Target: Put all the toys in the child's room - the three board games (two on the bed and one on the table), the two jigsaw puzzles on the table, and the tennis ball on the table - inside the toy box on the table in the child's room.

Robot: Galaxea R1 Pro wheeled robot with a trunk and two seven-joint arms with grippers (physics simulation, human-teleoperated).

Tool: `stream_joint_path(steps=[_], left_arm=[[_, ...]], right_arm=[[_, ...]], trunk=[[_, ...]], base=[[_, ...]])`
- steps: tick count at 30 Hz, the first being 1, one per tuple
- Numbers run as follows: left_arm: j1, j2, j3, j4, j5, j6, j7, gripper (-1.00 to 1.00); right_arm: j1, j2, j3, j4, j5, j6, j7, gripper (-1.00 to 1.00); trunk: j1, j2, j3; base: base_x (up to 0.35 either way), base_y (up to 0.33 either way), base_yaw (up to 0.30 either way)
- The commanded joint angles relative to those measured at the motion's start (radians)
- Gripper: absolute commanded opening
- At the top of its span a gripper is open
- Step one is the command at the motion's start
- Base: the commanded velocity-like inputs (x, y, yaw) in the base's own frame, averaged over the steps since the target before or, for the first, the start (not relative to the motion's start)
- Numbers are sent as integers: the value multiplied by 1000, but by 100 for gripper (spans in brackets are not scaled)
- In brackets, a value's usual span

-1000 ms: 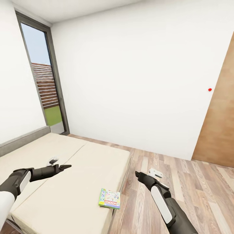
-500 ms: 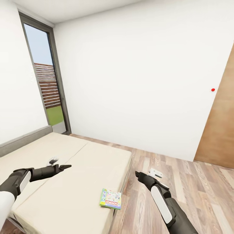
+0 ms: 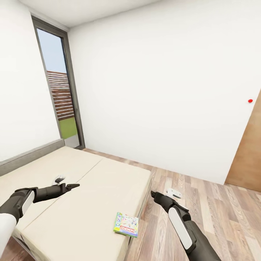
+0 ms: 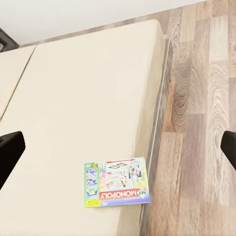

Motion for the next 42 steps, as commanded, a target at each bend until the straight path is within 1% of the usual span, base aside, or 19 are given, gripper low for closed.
stream_joint_path(steps=[1, 12, 21, 25, 34, 42], left_arm=[[0, 0, 2, 0, 4, 8, -1, 100], [0, -1, 2, 0, 4, 8, -1, 100], [0, -1, 2, 0, 4, 7, 1, 100], [0, -2, 2, 0, 4, 6, 0, 100], [0, -1, 2, 0, 4, 6, -1, 100], [0, -1, 2, 0, 4, 6, -2, 100]], right_arm=[[0, 0, 2, -1, -10, 1, -9, 100], [0, 0, 2, -1, -10, 1, -9, 100], [0, 0, 2, -1, -10, 1, -9, 100], [0, -1, 2, -1, -9, 1, -9, 100], [0, 0, 2, -1, -9, 1, -9, 100], [0, 0, 2, -2, -9, 1, -9, 100]], trunk=[[0, -1, 0], [0, -1, 0], [0, -1, 0], [0, -1, 0], [0, -1, 0], [0, -1, 0]], base=[[6, -5, 10], [2, -2, 24], [22, 0, 194], [135, 0, 93], [51, -5, 19], [11, -89, 7]])
